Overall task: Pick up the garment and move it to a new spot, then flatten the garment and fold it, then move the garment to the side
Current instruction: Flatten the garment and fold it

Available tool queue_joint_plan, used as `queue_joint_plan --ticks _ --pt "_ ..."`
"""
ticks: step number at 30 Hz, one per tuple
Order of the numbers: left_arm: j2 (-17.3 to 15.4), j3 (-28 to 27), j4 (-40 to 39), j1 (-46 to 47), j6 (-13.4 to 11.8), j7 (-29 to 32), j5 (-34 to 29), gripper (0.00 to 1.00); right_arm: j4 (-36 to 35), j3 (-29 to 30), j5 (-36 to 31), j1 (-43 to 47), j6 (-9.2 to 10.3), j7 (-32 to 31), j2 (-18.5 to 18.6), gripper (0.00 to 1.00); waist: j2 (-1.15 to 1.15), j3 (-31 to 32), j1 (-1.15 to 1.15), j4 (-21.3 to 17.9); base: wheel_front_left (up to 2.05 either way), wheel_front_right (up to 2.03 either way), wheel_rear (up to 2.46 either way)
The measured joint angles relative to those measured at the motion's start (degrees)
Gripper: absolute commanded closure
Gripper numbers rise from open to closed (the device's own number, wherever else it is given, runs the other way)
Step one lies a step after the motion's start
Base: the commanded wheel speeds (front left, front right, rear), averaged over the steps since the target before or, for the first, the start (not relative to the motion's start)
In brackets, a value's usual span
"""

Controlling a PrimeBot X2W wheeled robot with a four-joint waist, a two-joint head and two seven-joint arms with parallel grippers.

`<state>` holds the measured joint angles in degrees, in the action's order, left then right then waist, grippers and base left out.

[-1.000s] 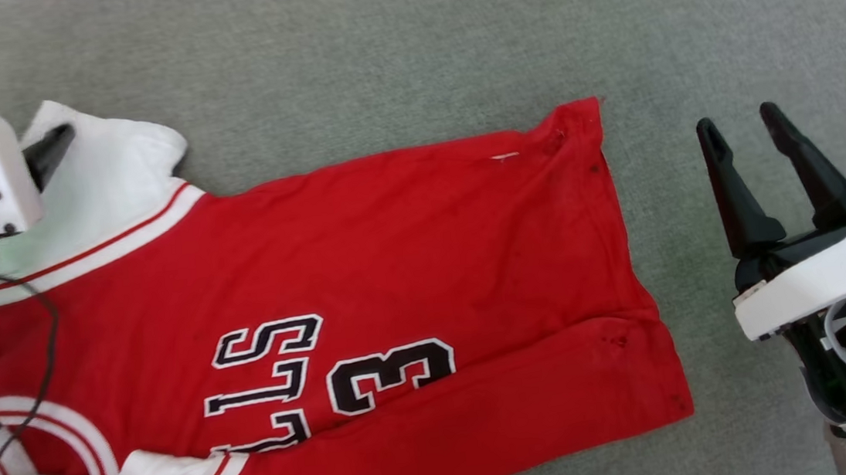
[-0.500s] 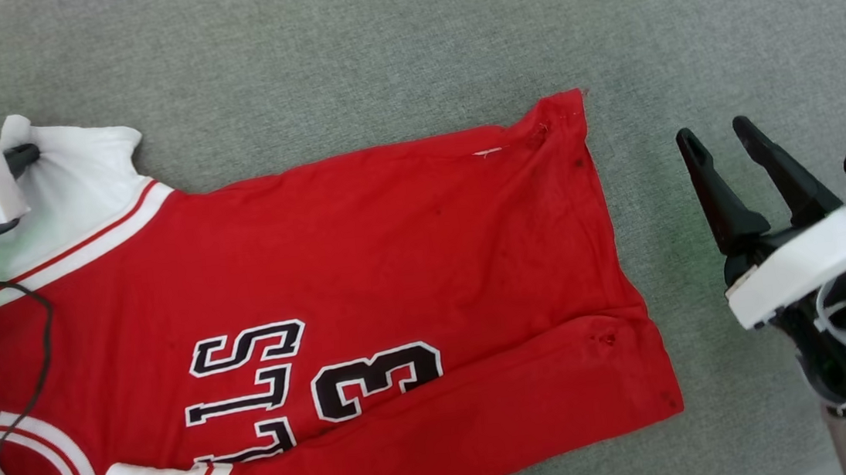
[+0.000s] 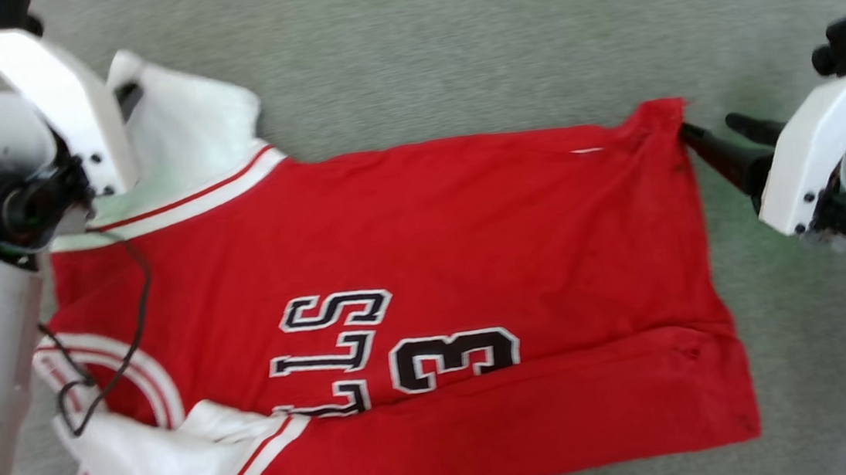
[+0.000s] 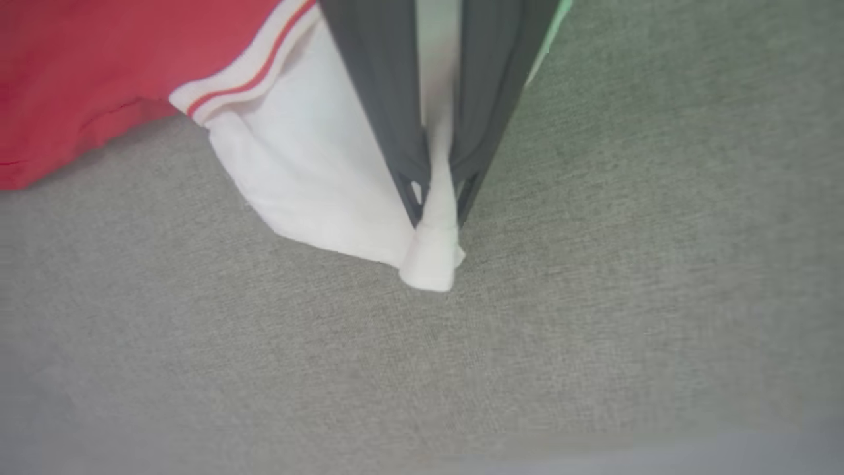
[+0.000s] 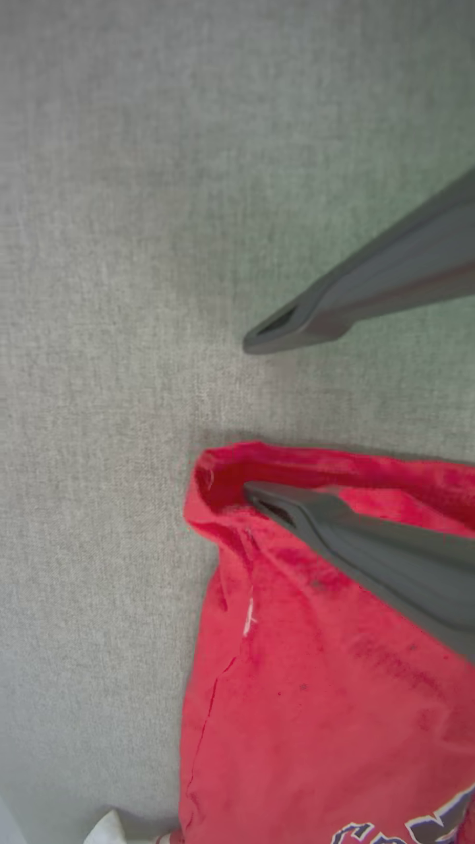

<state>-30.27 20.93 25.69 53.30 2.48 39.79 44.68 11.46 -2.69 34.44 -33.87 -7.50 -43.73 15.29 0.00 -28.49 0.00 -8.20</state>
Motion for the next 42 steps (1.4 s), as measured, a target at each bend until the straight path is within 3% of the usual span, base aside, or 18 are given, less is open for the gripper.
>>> queue_joint_plan --ticks 10,11,12,13,22,28,37,42 --pt "2.38 1.53 -3.82 1.04 0.82 -3.53 -1.13 1.00 6.09 2.10 -4.13 -6.21 0.00 -11.45 -0.25 0.02 0.00 -1.50 0.00 6.28 0.00 0.00 0.00" --pt "2.48 1.55 -3.90 1.03 0.85 -3.72 -1.13 1.00 6.48 2.12 -4.47 -6.47 0.00 -12.12 -0.26 0.63 0.00 -1.56 0.01 6.56 0.00 0.00 0.00" --pt "2.48 1.57 -3.92 1.00 0.90 -3.78 -1.11 1.00 6.77 2.11 -4.86 -6.76 0.00 -12.66 -0.26 0.90 0.00 -1.56 0.01 6.75 0.00 0.00 0.00" --pt "2.48 1.55 -3.92 0.91 0.90 -4.04 -1.02 1.00 6.93 2.03 -5.20 -6.87 0.01 -12.84 -0.26 1.00 0.00 -1.50 0.00 6.87 0.00 0.00 0.00" --pt "2.10 -0.29 -4.77 -2.86 0.74 -8.38 0.16 1.00 3.76 0.46 -7.17 -5.06 0.01 -6.47 0.36 1.00 0.00 1.43 0.00 7.49 0.00 0.00 0.00" --pt "1.31 -2.92 -8.21 -9.29 -0.04 -12.71 1.76 1.00 -1.21 3.00 -7.83 -0.73 0.01 -2.44 1.30 1.00 0.00 5.20 0.00 8.09 0.00 0.00 0.00" --pt "-0.49 -6.65 -17.07 -26.14 -4.10 -18.31 3.57 1.00 -6.97 7.00 -8.35 10.44 0.00 1.65 0.01 1.00 0.00 10.68 0.00 9.04 0.00 0.00 0.00" --pt "0.13 -7.88 -20.82 -37.07 -6.92 -20.29 5.17 1.00 -8.01 8.89 -7.78 17.57 -0.01 4.08 -2.16 1.00 0.00 13.03 0.01 9.21 0.00 0.00 0.00"
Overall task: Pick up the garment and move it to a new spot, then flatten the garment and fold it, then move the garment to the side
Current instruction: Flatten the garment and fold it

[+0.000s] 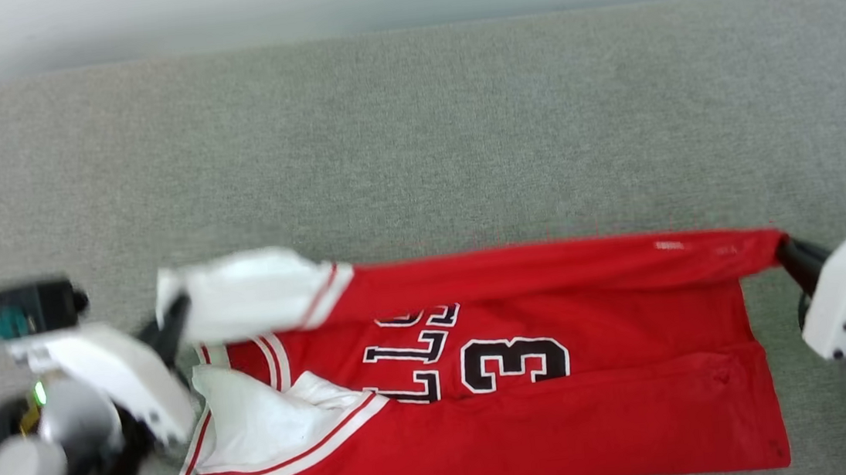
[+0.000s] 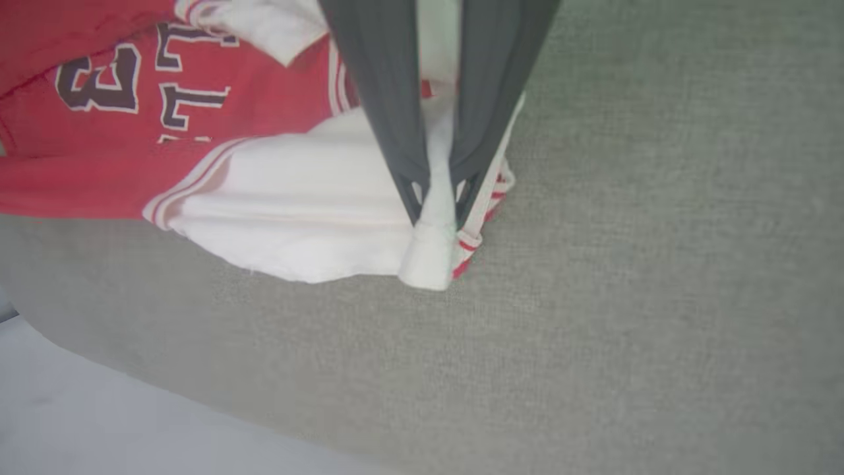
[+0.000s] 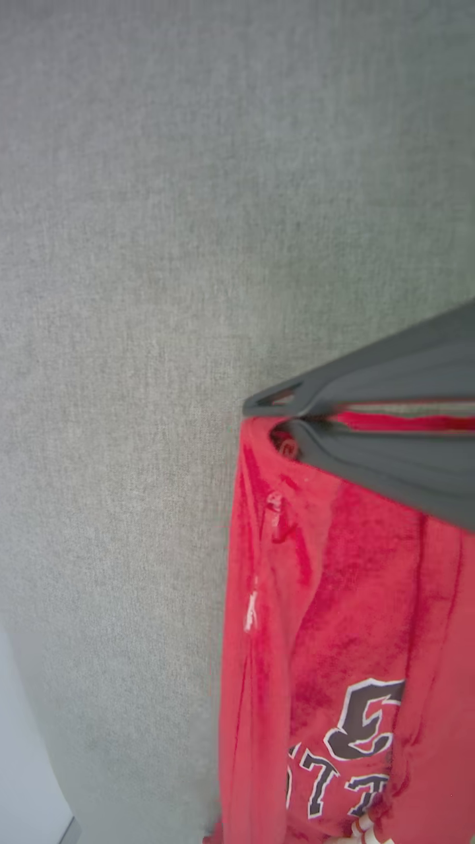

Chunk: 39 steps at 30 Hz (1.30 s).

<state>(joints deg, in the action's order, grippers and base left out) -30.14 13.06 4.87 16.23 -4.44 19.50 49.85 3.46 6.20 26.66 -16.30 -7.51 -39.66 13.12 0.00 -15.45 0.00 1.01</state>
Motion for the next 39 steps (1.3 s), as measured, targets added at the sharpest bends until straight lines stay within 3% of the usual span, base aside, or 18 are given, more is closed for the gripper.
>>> queue_joint_plan --ticks 7,13,14,15,16,21,29,39 --pt "1.24 -0.59 -2.21 -11.82 -2.68 -0.85 2.30 1.00 0.37 3.01 1.60 8.76 -0.02 3.02 -1.79 1.00 0.00 2.31 0.00 0.03 0.00 0.00 0.00" --pt "2.65 0.25 -1.21 -17.50 -3.13 0.11 4.43 1.00 1.46 4.71 2.14 14.49 -0.03 4.60 -3.80 0.96 0.00 3.69 0.01 -0.20 0.00 0.00 0.00" --pt "3.15 0.35 -0.91 -18.03 -3.14 0.34 5.04 0.77 2.10 4.98 2.19 15.27 -0.02 4.56 -4.35 0.72 0.00 3.95 0.00 -0.26 0.00 0.00 0.00" --pt "3.32 0.47 -0.49 -18.40 -3.22 0.03 4.85 0.41 2.36 5.03 2.08 16.19 -0.02 4.91 -4.80 0.51 0.00 4.25 0.00 -0.32 0.00 0.00 0.00" --pt "3.45 0.46 -0.04 -18.53 -3.22 -0.65 4.69 0.00 2.47 5.06 1.99 17.12 -0.02 5.52 -5.16 0.00 0.00 4.51 0.01 -0.38 0.00 0.00 0.00" --pt "4.83 0.84 1.18 -18.69 -2.59 -5.83 2.45 0.00 1.26 4.44 1.66 19.21 0.00 8.66 -6.26 0.00 0.00 5.68 0.01 -0.73 0.00 0.00 0.00" --pt "6.06 1.11 -2.49 -15.36 -2.36 -15.48 -3.87 0.00 -7.68 5.59 1.49 19.83 0.00 9.92 -6.04 0.00 0.00 7.55 0.01 -0.85 0.00 0.00 0.00" --pt "8.39 2.07 -9.46 -11.57 -3.74 -29.92 -13.91 0.00 -10.02 9.21 1.51 17.84 0.00 -8.01 -3.26 0.00 0.00 7.62 0.00 1.19 0.00 0.00 0.00"
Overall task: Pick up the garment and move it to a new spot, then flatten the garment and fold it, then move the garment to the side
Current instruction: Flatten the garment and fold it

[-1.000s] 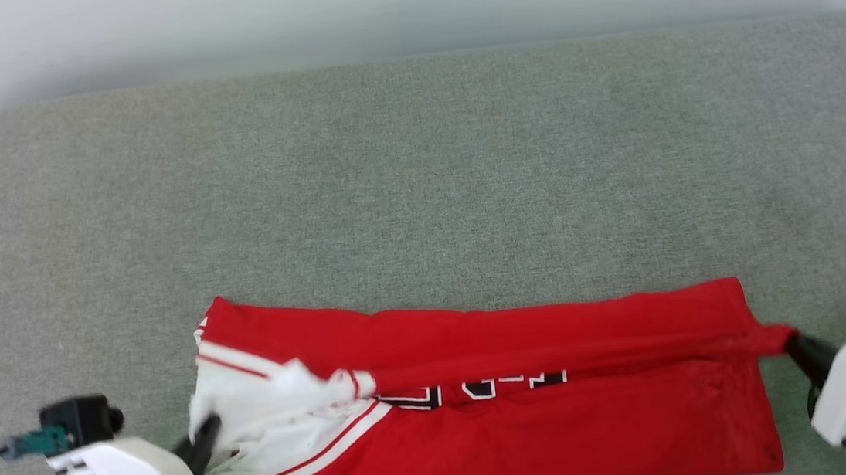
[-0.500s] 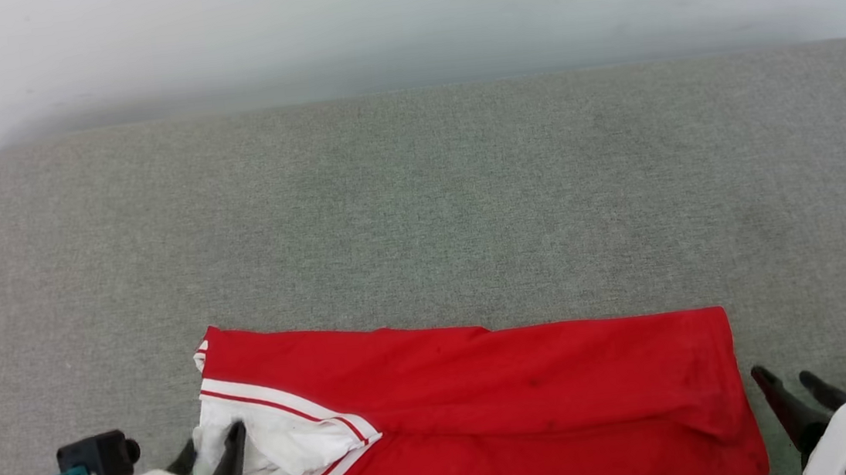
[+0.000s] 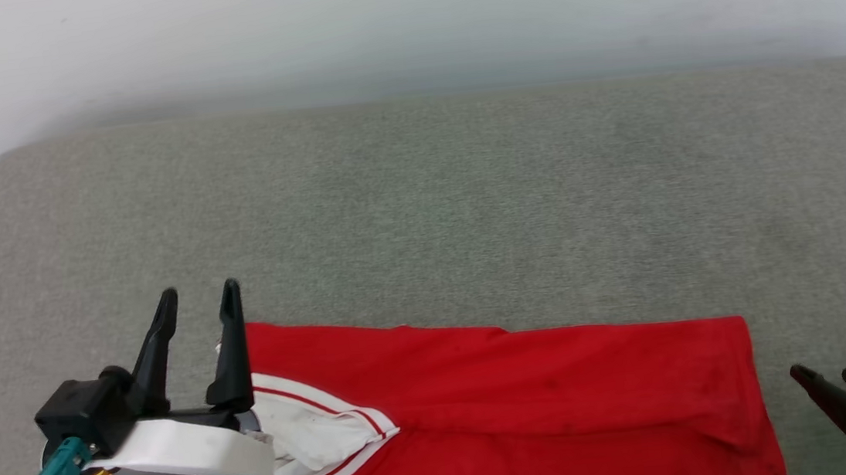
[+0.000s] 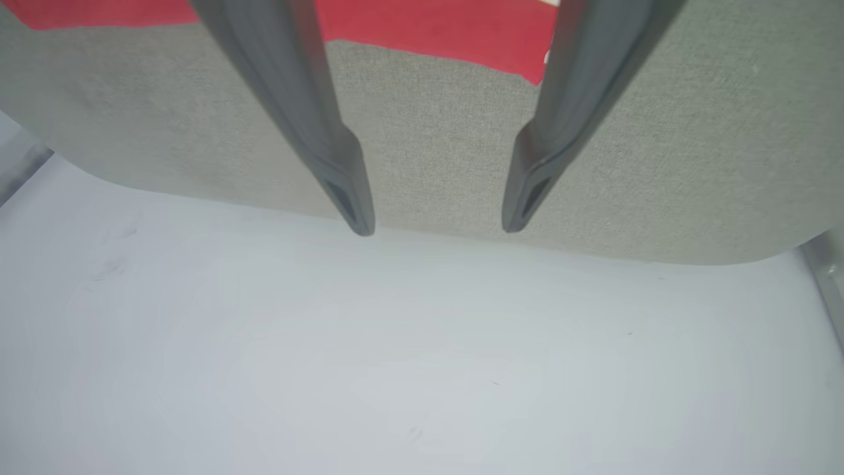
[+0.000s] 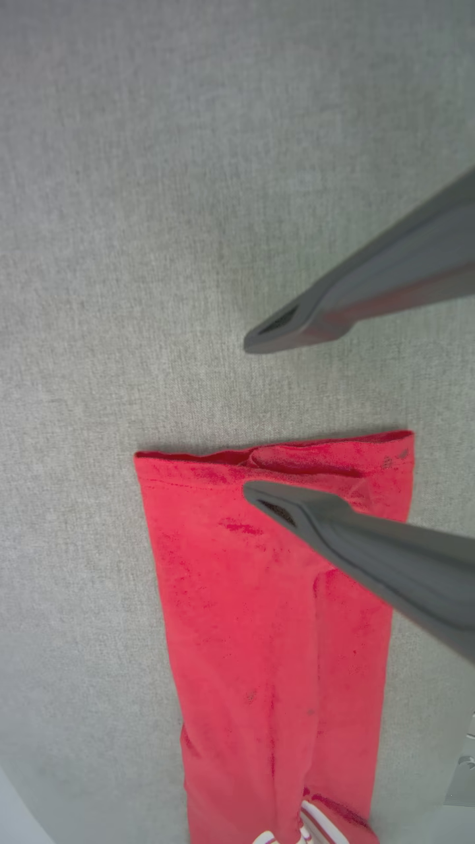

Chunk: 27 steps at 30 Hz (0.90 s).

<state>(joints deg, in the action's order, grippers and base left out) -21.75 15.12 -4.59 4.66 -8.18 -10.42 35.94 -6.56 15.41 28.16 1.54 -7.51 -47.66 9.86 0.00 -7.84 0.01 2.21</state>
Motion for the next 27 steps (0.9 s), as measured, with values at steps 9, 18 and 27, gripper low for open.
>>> queue_joint_plan --ticks 9,18,27 --pt "1.52 2.01 -3.55 2.89 -0.62 -3.71 -6.66 0.00 1.59 -0.40 -1.55 -0.46 0.01 -10.42 -1.65 0.00 0.00 -2.63 -0.01 4.38 0.00 0.00 0.00" --pt "1.40 3.24 -2.80 3.38 -0.36 -3.85 -8.33 0.00 7.80 -1.16 -0.31 -2.62 0.01 -10.57 -2.40 0.24 0.00 -4.75 0.00 6.49 0.00 0.00 0.00" --pt "0.52 3.44 -1.26 1.64 -1.46 -2.41 -8.58 0.00 8.55 -4.97 1.40 -2.71 0.01 -8.94 -1.69 1.00 0.00 -2.29 -0.01 5.45 0.00 0.00 0.00"
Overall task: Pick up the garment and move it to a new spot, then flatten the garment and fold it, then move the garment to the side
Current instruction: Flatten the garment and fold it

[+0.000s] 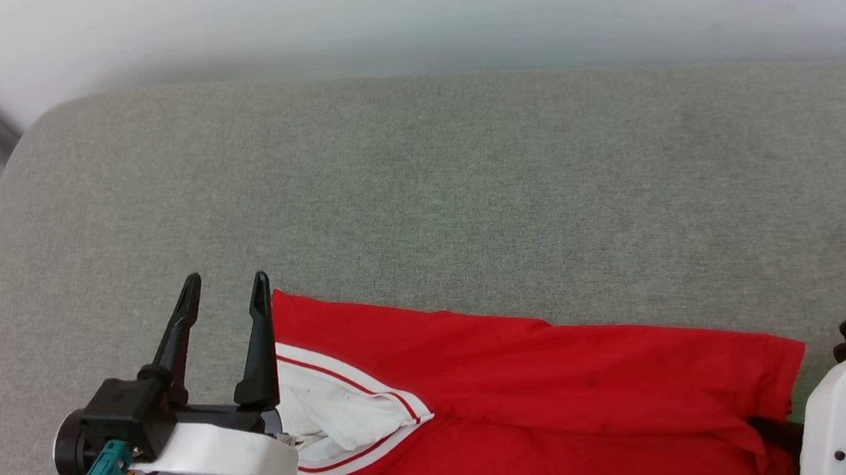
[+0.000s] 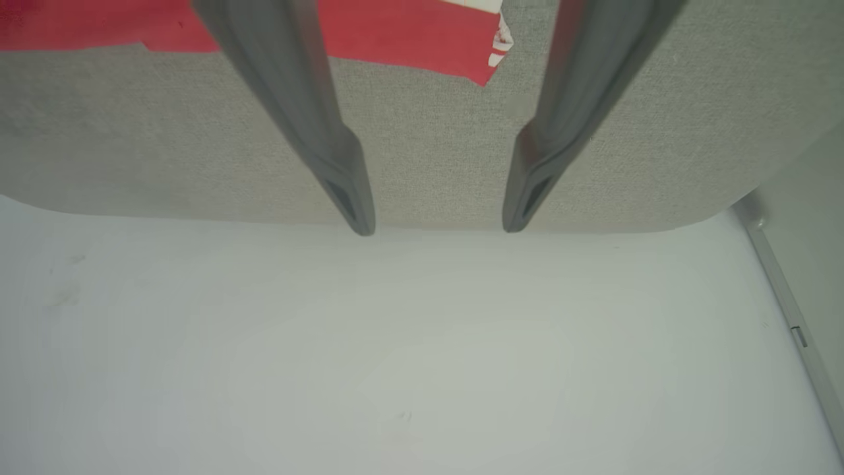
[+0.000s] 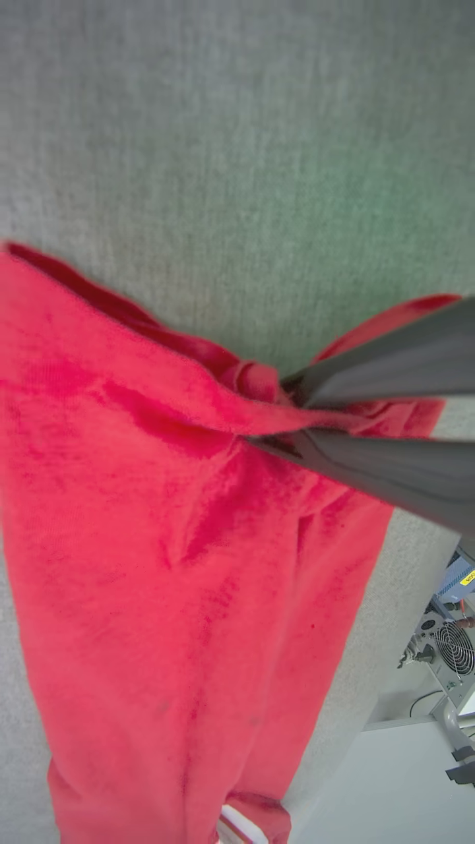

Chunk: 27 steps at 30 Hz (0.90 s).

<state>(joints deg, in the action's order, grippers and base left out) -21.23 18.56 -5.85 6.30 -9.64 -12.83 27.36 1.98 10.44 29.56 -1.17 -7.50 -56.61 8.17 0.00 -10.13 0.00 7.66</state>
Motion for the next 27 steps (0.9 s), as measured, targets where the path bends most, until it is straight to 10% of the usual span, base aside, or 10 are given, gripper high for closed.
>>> queue_joint_plan --ticks 10,27 --pt "-0.35 -0.26 -0.21 -1.37 -1.90 0.82 -0.13 0.00 -1.30 2.40 0.77 -0.53 0.00 0.57 3.28 1.00 0.00 2.64 0.00 -2.54 0.00 0.00 0.00" --pt "0.19 0.21 -0.64 -1.91 -2.11 0.20 0.20 0.00 -1.45 22.76 -2.65 -3.25 0.00 -7.51 2.10 1.00 0.00 3.22 0.00 -4.66 0.00 0.00 0.00"
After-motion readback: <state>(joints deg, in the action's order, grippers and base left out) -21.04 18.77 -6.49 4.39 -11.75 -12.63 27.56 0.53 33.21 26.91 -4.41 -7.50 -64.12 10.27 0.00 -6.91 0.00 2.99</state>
